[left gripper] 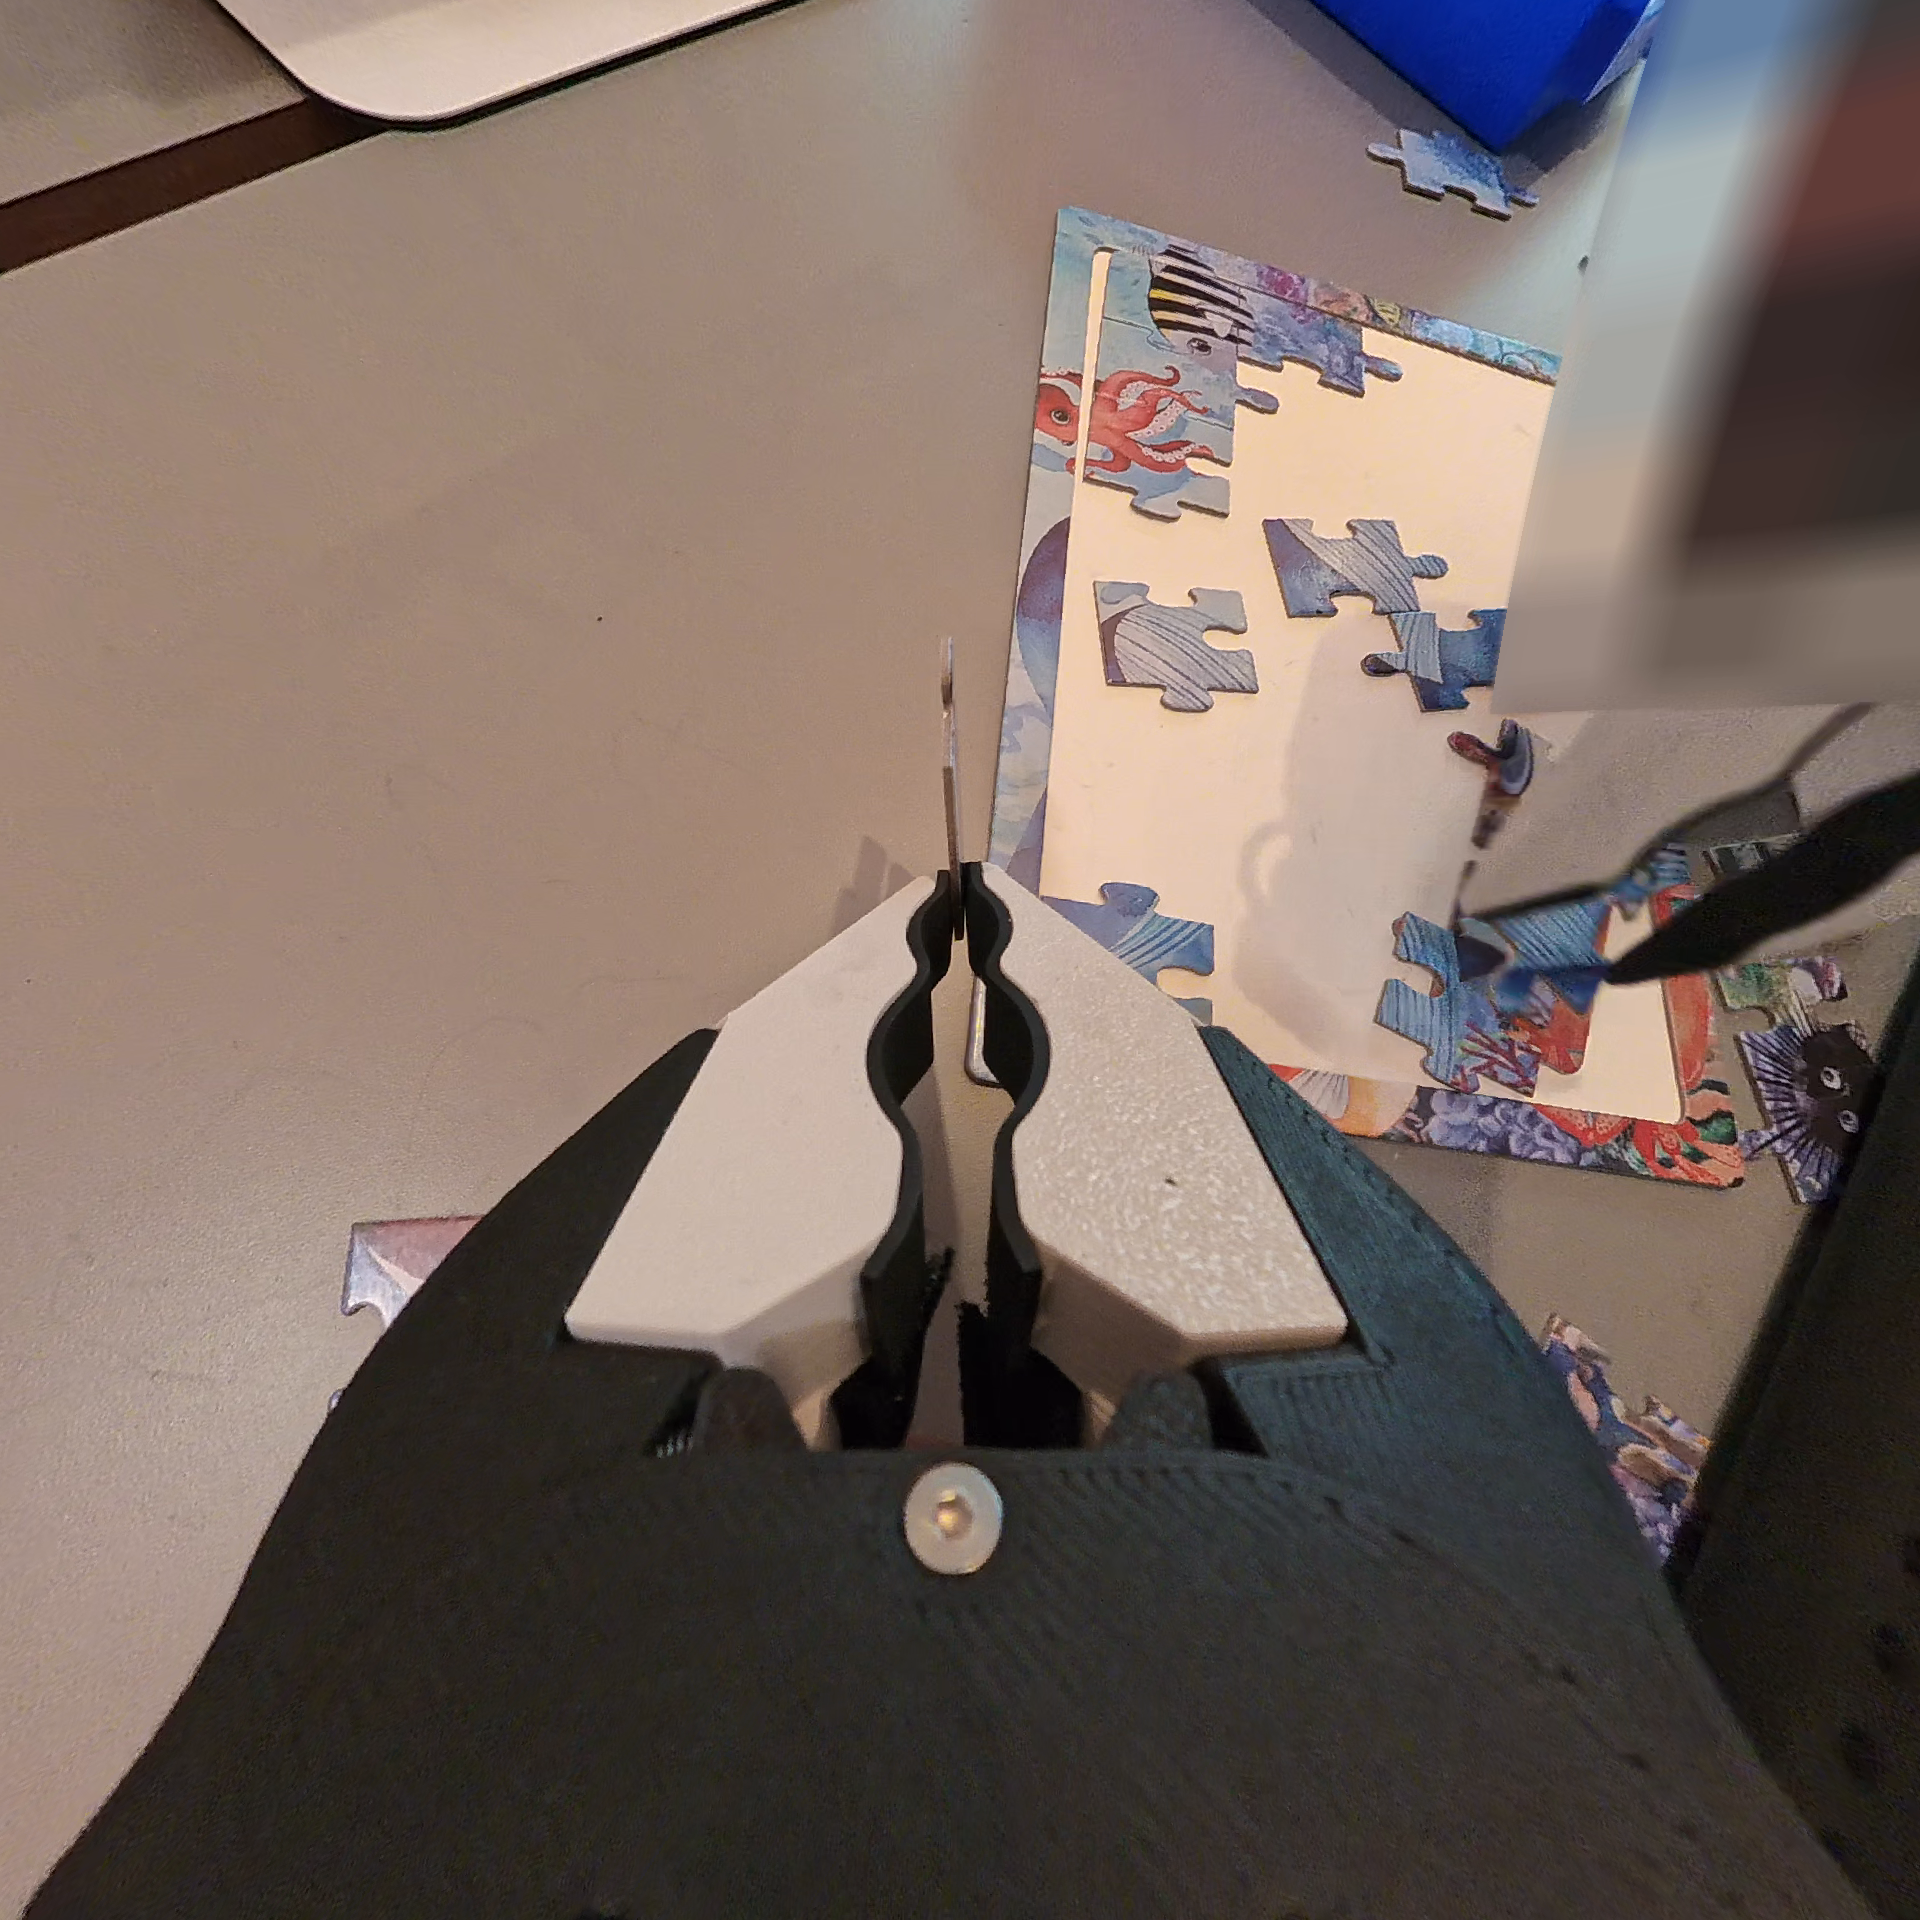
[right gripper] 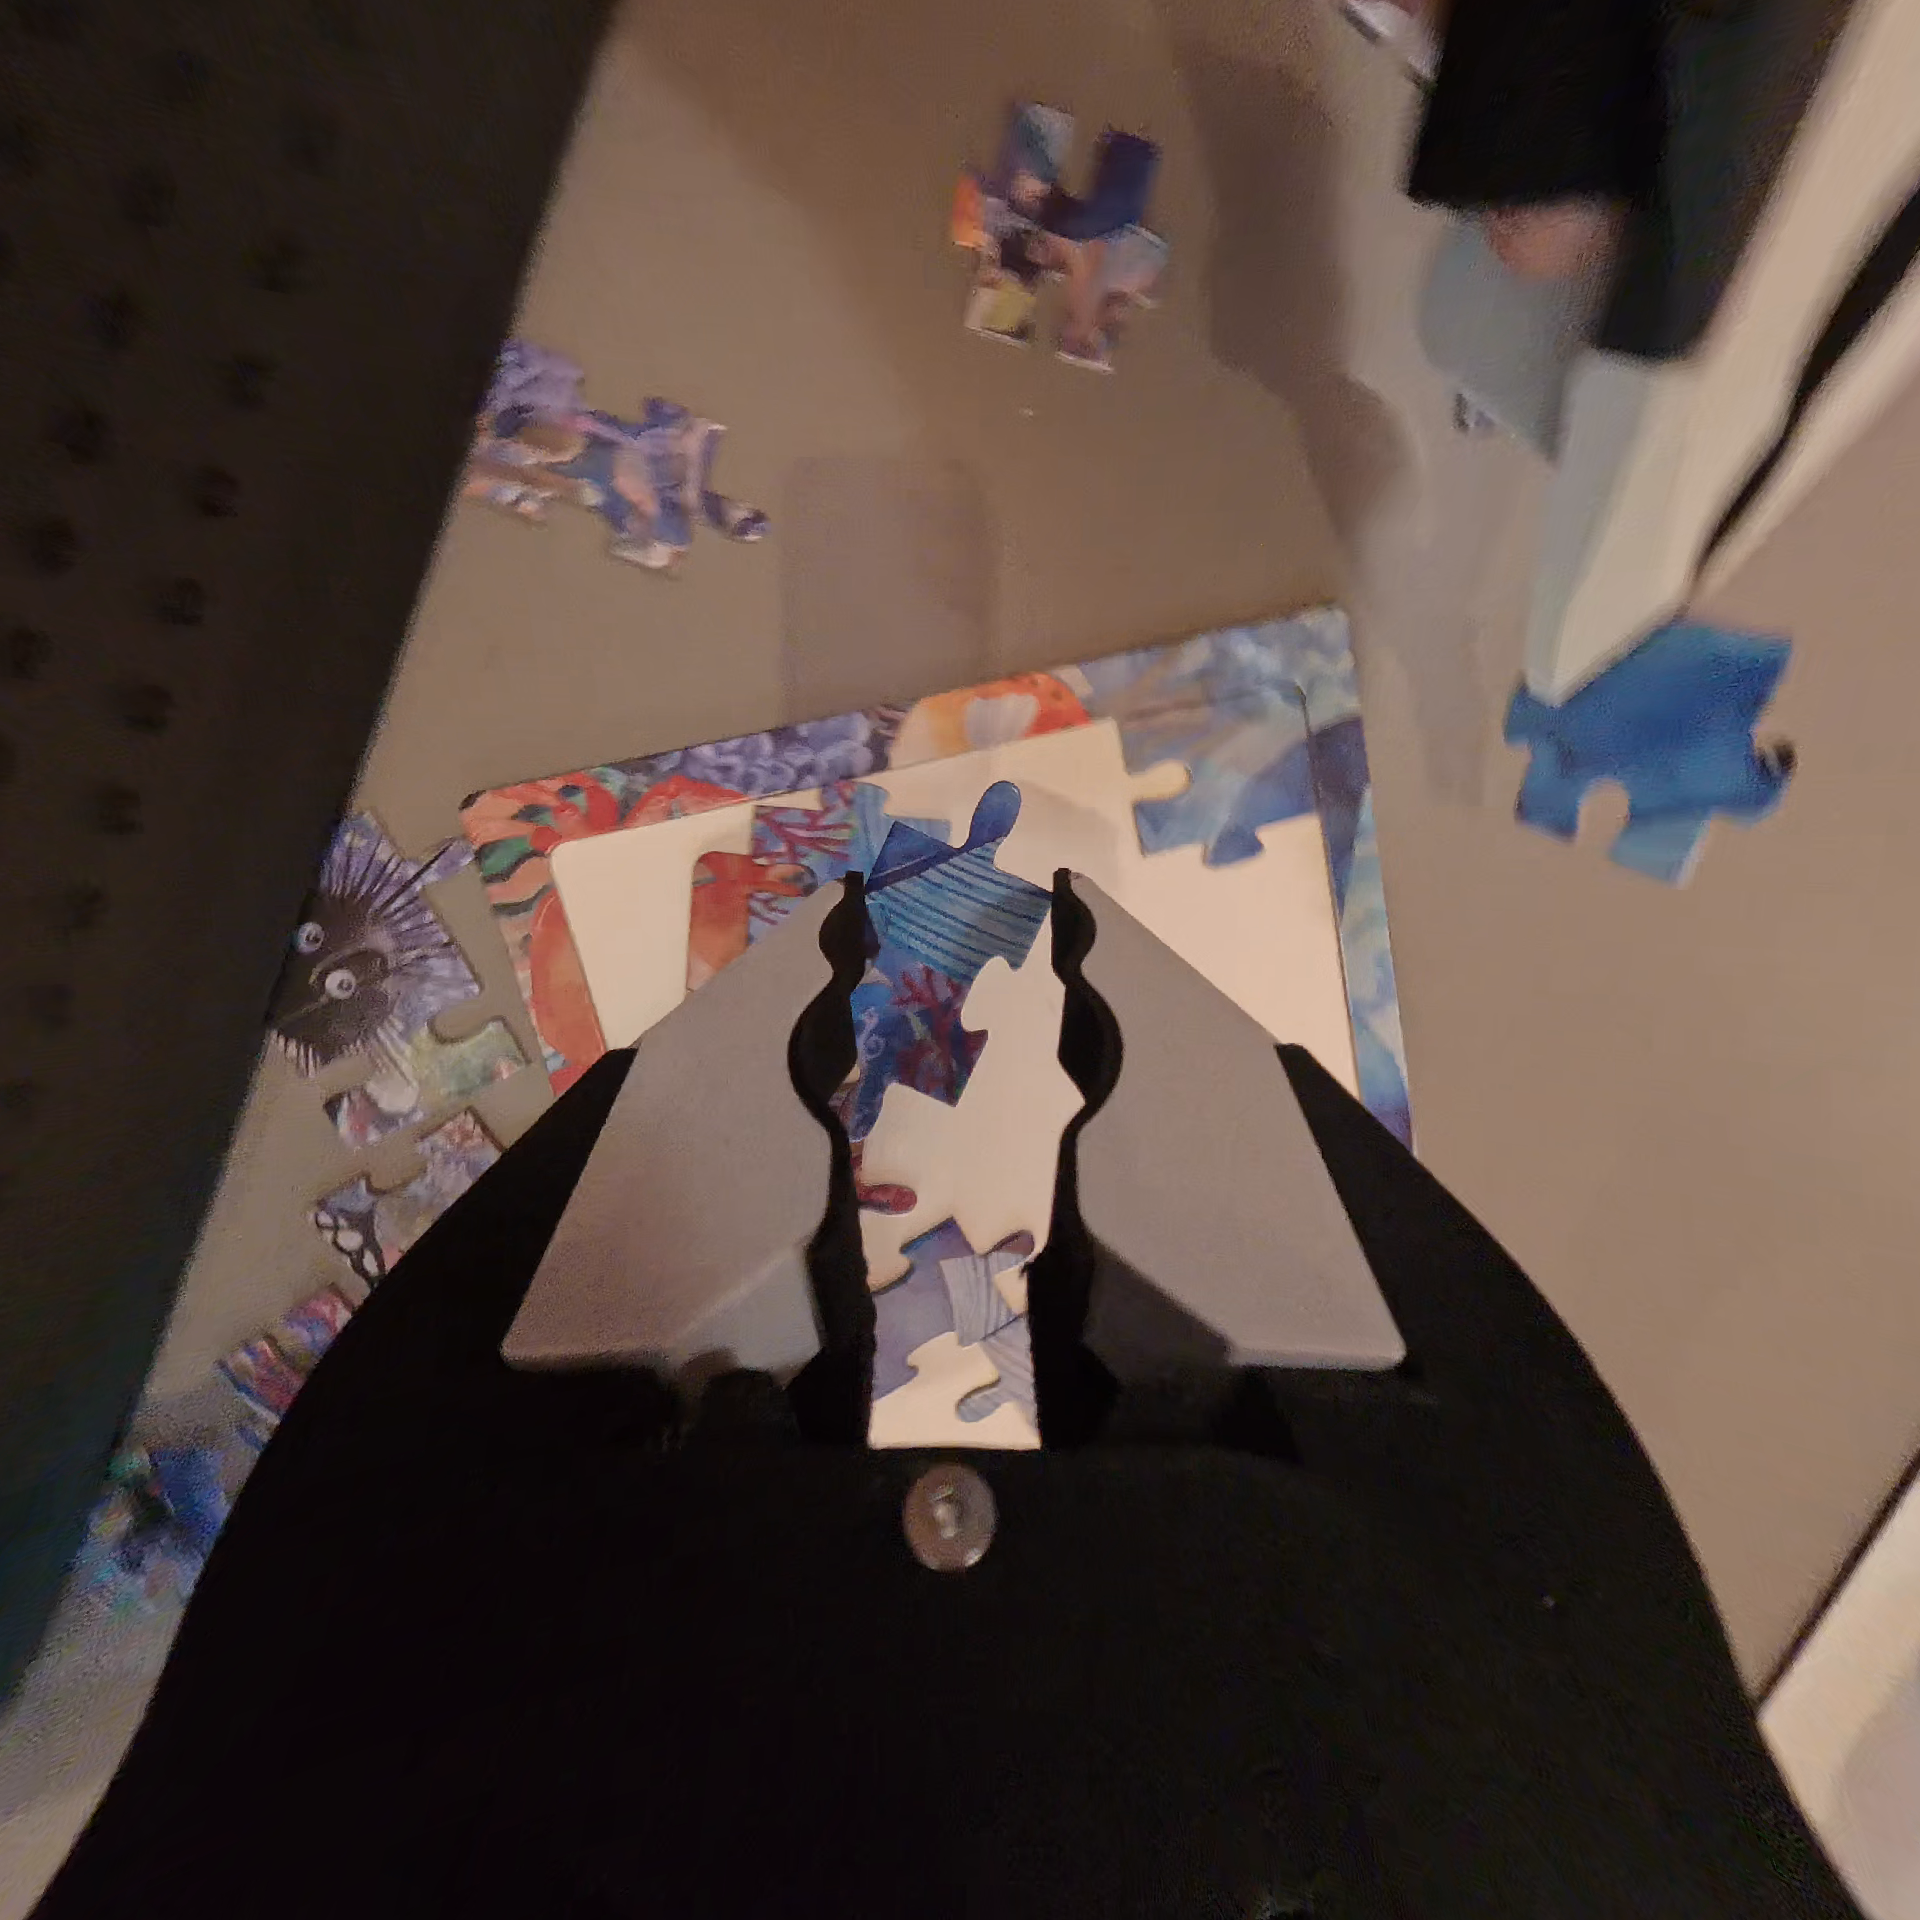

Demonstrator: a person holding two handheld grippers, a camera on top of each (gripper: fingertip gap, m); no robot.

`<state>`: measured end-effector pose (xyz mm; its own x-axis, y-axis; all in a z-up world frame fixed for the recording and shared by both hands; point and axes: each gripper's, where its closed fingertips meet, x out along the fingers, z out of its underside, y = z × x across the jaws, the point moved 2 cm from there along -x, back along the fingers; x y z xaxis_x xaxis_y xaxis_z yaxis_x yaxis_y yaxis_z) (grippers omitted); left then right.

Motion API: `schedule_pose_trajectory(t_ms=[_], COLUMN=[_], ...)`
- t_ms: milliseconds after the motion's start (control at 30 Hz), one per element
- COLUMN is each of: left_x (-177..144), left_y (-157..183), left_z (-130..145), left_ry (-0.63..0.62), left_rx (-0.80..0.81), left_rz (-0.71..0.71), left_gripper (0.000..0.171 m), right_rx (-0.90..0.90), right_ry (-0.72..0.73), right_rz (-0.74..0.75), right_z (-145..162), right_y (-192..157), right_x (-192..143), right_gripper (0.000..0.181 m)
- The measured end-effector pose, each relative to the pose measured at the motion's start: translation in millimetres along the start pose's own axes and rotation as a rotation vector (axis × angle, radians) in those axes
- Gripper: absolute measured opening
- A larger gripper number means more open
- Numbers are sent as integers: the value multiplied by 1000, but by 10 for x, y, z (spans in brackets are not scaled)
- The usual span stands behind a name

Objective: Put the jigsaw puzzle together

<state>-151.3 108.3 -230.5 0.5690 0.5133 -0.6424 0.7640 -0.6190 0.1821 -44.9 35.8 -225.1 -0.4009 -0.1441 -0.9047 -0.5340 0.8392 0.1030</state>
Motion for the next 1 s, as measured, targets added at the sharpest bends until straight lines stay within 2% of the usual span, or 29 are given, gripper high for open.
schedule_pose_trajectory(t_ms=[133, 200, 267, 367, 533, 733, 1000], left_x=[-3, -4, -10, -19, -12, 20, 23], left_y=[-17, -22, -25, -25, -5, 25, 8], left_z=[8, 13, 13, 4, -1, -1, 9], left_ry=[-1, -4, -4, 0, -1, -3, -5], left_rx=[-5, -3, -1, 0, 4, 2, -3], left_rz=[-2, -4, -6, -6, -2, 6, 2], left_gripper=[0, 0, 0, 0, 0, 0, 0], right_rx=[-253, -278, -237, -50, 134, 224, 218], right_ry=[-93, -153, -163, -122, -25, -8, 16], right_rz=[-109, -121, -83, -11, -9, 7, -19], right_z=[-135, -90, -54, 12, 215, 489, 470], right_y=[-243, -260, -182, -40, -245, -391, -368], right_x=[102, 146, 121, -4, -76, 63, 209], right_gripper=[35, 54, 54, 49, 49, 39, 9])
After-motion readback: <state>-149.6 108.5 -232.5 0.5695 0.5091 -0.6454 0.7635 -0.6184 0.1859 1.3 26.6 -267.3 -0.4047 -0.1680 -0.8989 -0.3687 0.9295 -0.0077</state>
